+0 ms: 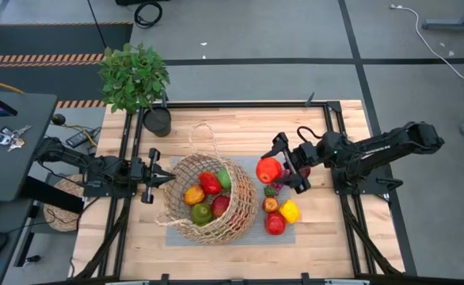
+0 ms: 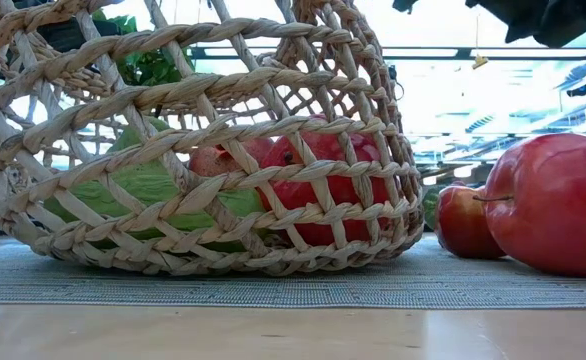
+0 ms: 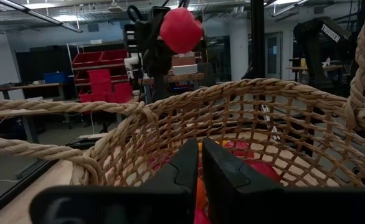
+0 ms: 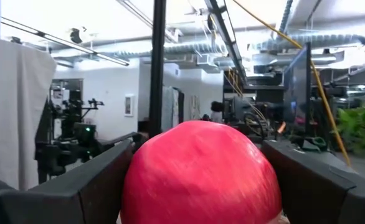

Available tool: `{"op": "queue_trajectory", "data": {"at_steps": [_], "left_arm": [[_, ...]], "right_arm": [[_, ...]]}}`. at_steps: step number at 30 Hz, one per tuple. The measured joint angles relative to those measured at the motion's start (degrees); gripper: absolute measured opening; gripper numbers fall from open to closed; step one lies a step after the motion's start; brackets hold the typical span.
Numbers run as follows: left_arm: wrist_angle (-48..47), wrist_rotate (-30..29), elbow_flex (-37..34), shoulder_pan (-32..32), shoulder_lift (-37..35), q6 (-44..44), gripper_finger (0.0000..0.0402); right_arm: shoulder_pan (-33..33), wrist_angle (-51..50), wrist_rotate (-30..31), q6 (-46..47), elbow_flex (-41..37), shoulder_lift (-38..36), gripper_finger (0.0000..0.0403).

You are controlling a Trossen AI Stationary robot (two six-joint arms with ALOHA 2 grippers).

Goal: Build produce basket
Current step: Put the red apple into the brown basket

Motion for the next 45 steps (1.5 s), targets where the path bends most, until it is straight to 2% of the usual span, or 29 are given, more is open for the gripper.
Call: {"op": "queue_trajectory", "data": {"at_steps": [2,8,14,20,23,30,36,45], "left_arm": [[0.0,0.01,0.0,0.0,0.0,0.01,0.0029],[0.0,-0.01,0.01,0.01,0.02,0.01,0.0036],[-0.04,0.01,0.01,0.01,0.02,0.01,0.003],[0.0,0.0,0.0,0.01,0.02,0.01,0.003],[0.0,-0.01,0.01,0.0,0.02,0.01,0.0035],[0.0,-0.01,0.0,0.01,0.02,0.01,0.003],[0.0,-0.01,0.01,0.01,0.02,0.01,0.0031],[-0.02,-0.01,-0.01,0.01,0.0,-0.01,0.0032]], "right_arm": [[1.94,-0.24,2.61,-1.76,0.0,0.0,0.035],[8.67,-12.87,19.72,-14.61,5.52,2.01,0.035],[13.72,-14.6,28.72,-27.8,13.75,13.79,0.035],[17.53,-15.71,46.61,-43.48,24.15,25.92,0.035],[18.87,-15.48,52.52,-51.65,30.11,30.0,0.035],[18.17,-16.28,52.7,-65.1,42.9,36.94,0.035],[15.67,-18.41,51.31,-69.95,51.14,41.15,0.035],[13.92,-20.35,47.42,-79.11,53.55,42.29,0.035]]}}
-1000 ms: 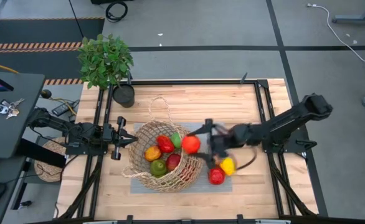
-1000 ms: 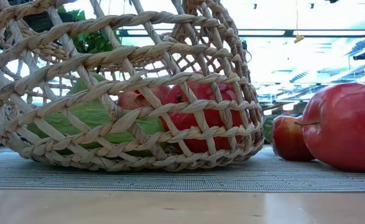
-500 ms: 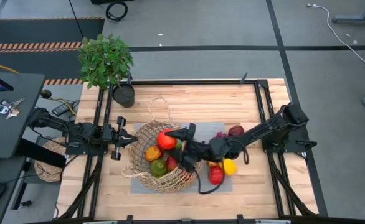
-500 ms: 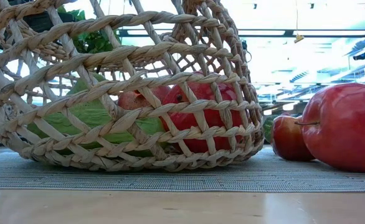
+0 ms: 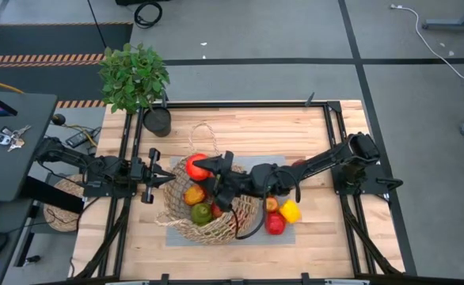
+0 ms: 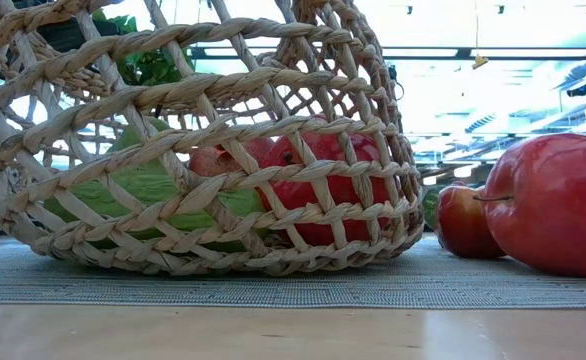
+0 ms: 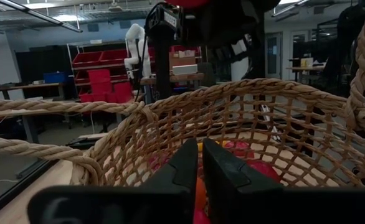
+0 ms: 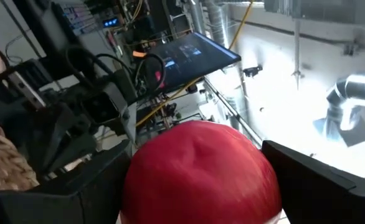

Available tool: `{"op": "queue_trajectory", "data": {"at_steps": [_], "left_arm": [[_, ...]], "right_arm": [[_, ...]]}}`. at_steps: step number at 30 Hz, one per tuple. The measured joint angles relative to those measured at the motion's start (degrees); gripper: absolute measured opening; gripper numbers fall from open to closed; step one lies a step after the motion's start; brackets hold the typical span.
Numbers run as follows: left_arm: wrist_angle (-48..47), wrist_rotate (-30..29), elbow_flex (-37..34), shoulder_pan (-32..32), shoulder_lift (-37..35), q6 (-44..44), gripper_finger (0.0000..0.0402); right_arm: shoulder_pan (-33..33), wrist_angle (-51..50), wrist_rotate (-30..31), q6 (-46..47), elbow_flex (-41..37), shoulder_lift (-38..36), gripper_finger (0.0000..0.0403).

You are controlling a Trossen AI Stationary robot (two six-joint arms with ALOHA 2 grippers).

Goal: Build produce basket
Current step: Put the red apple into the brown basket

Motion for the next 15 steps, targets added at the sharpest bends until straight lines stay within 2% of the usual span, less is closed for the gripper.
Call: {"op": "queue_trajectory", "data": {"at_steps": [3,7,15], "left_arm": [[0.05,0.01,0.01,0.0,0.0,0.01,0.0028],[0.04,0.01,0.02,0.0,0.0,0.0,0.0031],[0.02,0.01,0.01,0.0,0.01,0.02,0.0033]], "right_arm": [[-0.02,-0.54,-0.18,-1.16,0.0,-0.04,0.035],[-0.7,-1.57,-3.11,3.07,0.0,-0.07,0.035],[-3.71,-0.93,-17.5,13.42,0.08,0.63,0.035]]}}
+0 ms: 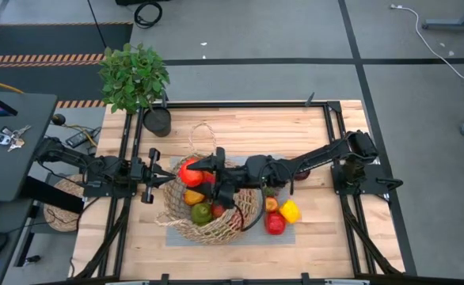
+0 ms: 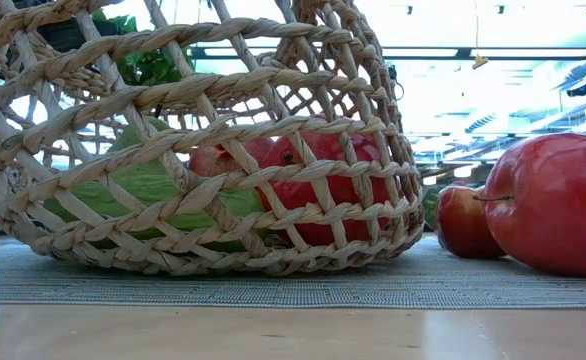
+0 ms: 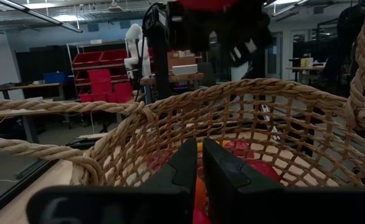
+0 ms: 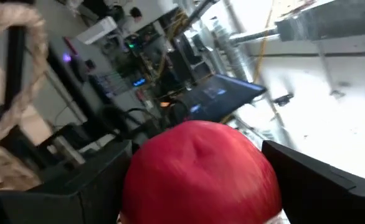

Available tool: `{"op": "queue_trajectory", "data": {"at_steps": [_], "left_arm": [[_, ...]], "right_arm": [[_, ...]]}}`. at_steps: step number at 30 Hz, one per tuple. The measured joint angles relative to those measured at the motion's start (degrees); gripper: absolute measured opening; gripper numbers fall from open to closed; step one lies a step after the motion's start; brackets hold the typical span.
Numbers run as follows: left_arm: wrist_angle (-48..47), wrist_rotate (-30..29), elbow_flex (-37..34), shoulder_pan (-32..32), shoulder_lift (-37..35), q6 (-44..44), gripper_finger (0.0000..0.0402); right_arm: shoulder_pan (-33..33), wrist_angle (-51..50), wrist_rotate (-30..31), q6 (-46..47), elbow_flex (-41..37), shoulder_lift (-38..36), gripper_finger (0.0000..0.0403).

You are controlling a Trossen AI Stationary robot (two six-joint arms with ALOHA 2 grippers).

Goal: Build produce basket
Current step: Put the red apple into the brown basket

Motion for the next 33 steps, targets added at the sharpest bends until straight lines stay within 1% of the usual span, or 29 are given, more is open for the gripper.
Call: {"op": "queue_trajectory", "data": {"at_steps": [7,10,14,19,24,29,33], "left_arm": [[-0.21,0.01,0.01,0.0,0.01,0.0,0.0029],[0.01,0.0,0.01,-0.01,-0.01,0.0,0.0033],[0.0,0.01,0.01,0.0,0.01,0.0,0.0036],[0.01,0.0,0.0,0.0,0.0,0.0,0.0029],[0.02,-0.01,0.01,0.0,0.01,0.0,0.003],[0.02,0.0,-0.01,0.0,-0.01,0.0,0.0036],[0.02,0.01,0.01,0.0,0.01,0.0,0.0032]], "right_arm": [[-1.29,-1.71,-0.63,4.52,-0.03,3.64,0.035],[-1.19,-2.94,-1.37,4.27,-0.03,5.82,0.035],[-1.18,-6.0,1.95,3.16,-0.12,8.15,0.035],[-1.67,-12.14,5.71,7.66,0.04,8.17,0.035],[-2.08,-16.86,6.49,10.99,0.07,8.17,0.035],[-2.58,-27.97,4.27,16.16,3.48,8.17,0.035],[-4.14,-37.62,-1.9,23.94,7.35,8.3,0.035]]}}
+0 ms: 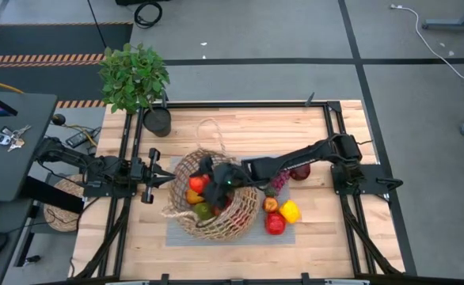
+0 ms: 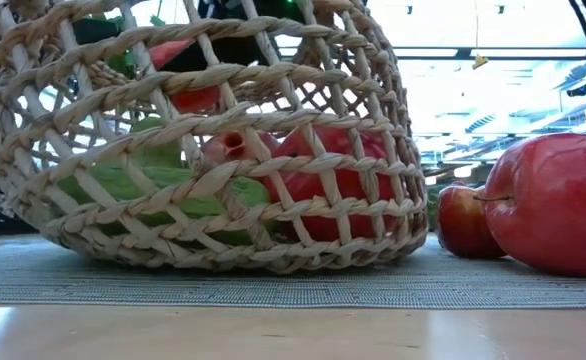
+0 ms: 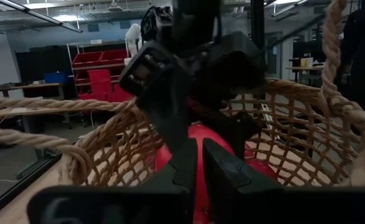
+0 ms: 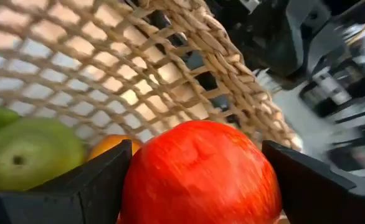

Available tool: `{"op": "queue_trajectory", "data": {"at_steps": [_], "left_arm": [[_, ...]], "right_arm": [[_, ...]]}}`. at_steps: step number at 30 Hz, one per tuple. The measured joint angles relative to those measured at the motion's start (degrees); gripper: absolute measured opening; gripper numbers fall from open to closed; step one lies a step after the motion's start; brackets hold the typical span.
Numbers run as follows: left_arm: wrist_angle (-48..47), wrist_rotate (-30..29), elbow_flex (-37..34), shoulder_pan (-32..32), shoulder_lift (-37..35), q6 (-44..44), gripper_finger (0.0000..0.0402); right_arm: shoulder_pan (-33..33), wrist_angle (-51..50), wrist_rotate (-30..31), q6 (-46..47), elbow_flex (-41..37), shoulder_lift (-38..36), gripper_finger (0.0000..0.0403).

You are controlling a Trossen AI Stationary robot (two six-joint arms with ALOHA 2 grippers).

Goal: Build produce basket
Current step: Put the red apple into the brown basket

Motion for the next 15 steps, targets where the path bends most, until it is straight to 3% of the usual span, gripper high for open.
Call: {"op": "queue_trajectory", "data": {"at_steps": [8,15], "left_arm": [[0.0,-0.02,0.0,-0.02,0.0,0.0,0.0032],[0.0,-0.02,-0.02,0.0,-0.02,0.0,0.0033]], "right_arm": [[-2.41,-4.72,-10.53,6.15,2.03,0.28,0.035],[-3.04,-7.24,-11.68,8.93,2.03,1.86,0.0358]]}}
